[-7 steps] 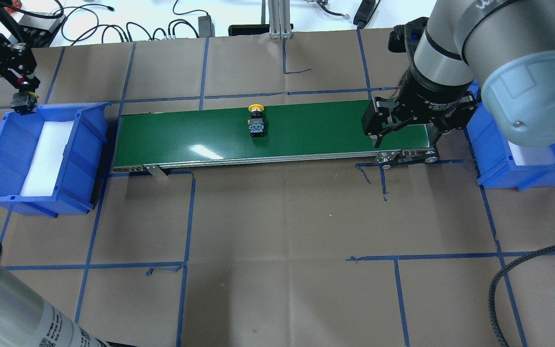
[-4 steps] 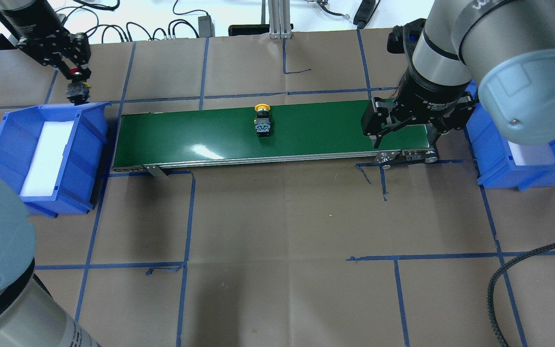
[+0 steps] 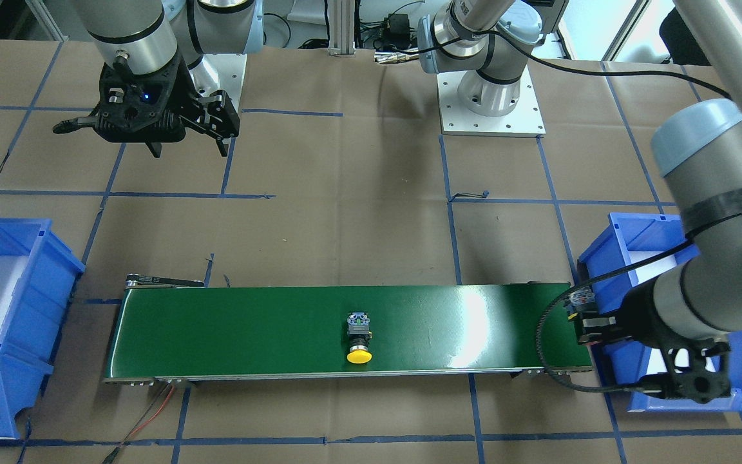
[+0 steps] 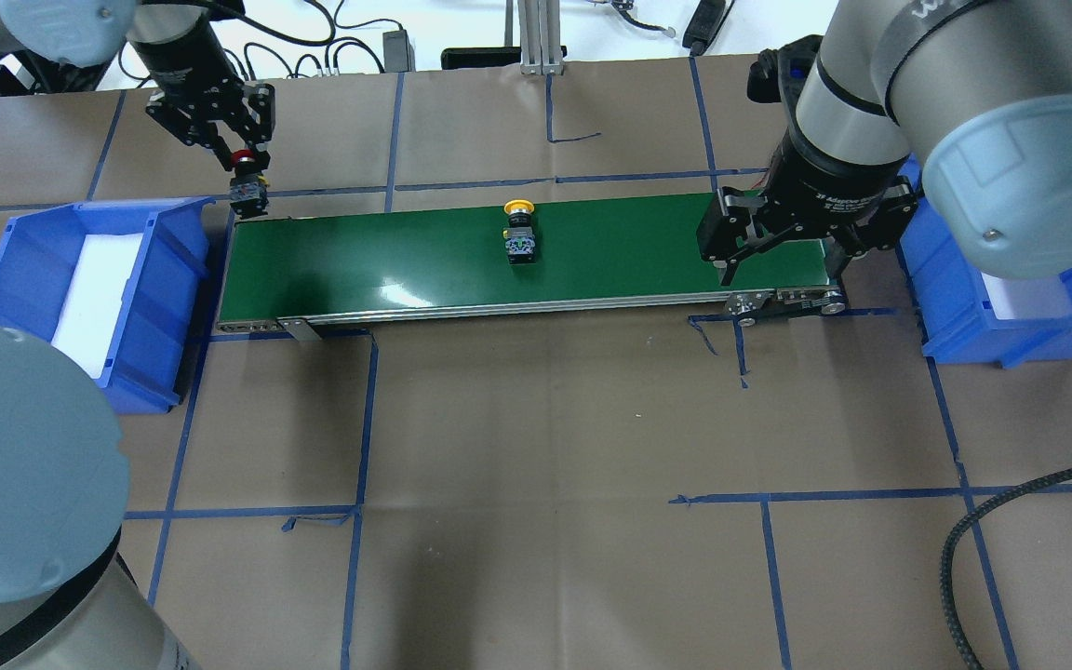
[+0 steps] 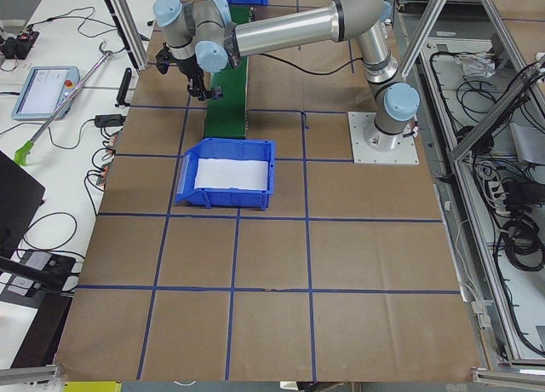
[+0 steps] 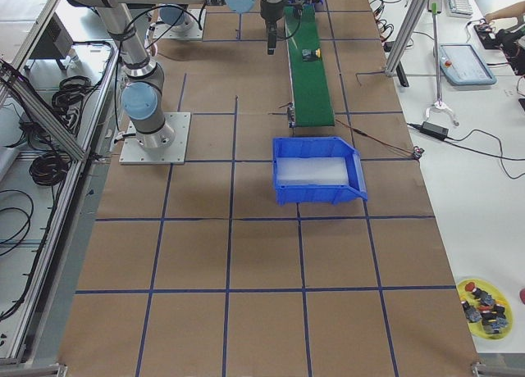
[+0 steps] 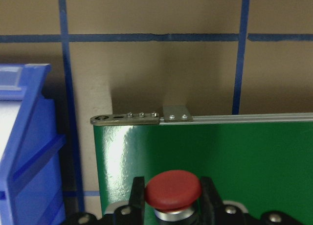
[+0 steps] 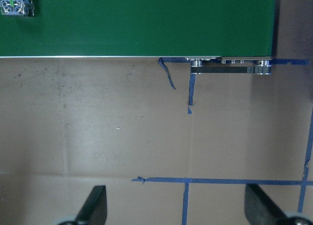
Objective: Transport two buttons from left to right
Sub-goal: 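Lift the red button and carry it to the conveyor's near end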
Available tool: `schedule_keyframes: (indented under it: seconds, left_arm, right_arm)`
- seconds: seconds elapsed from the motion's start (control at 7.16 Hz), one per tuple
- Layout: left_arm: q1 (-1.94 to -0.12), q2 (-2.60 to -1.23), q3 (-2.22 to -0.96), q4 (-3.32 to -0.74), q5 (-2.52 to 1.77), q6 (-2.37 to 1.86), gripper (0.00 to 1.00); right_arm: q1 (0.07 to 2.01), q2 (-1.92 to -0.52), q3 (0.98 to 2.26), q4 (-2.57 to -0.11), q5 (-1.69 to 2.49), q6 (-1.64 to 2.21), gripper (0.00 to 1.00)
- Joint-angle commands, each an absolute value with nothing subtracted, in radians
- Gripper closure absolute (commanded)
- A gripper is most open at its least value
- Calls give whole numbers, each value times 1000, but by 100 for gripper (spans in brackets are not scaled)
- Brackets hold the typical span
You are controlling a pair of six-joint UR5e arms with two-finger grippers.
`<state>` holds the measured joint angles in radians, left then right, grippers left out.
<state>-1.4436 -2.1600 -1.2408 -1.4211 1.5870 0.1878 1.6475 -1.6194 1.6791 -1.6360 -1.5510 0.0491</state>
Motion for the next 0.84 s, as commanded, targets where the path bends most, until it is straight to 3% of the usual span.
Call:
schedule_keyframes:
  seconds: [0.0,0.7]
  left_arm:
    - [-1436,-2166,-1310,-1345,1588,256,100]
    - [-1436,-2123,-1400,-1322,1591,258,100]
  right_arm:
    - [1649,-1615,1681,-1725,-1549,49,0]
    - [1647,-1467,1677,-1829,-1551,49,0]
